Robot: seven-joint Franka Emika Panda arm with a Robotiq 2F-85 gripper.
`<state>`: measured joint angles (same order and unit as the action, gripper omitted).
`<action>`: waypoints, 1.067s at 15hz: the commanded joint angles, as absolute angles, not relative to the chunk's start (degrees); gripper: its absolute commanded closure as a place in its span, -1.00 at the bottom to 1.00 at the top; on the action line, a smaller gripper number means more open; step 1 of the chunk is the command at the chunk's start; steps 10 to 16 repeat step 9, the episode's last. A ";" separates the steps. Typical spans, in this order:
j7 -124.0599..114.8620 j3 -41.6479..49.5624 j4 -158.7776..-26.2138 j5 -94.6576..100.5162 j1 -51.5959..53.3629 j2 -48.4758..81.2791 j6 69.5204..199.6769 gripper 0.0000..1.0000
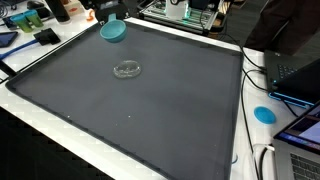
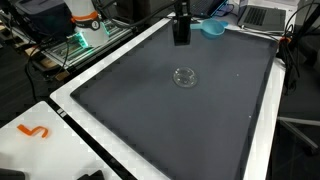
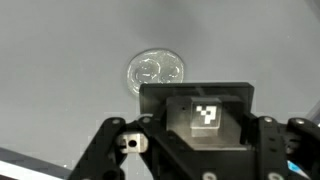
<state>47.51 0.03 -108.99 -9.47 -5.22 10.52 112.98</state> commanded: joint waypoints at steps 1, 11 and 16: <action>47.50 0.01 -108.78 -9.39 -5.21 10.54 112.61 -0.12; 47.52 0.01 -108.49 -9.39 -5.20 10.54 112.14 -0.12; 47.52 0.01 -108.49 -9.39 -5.20 10.54 112.14 -0.12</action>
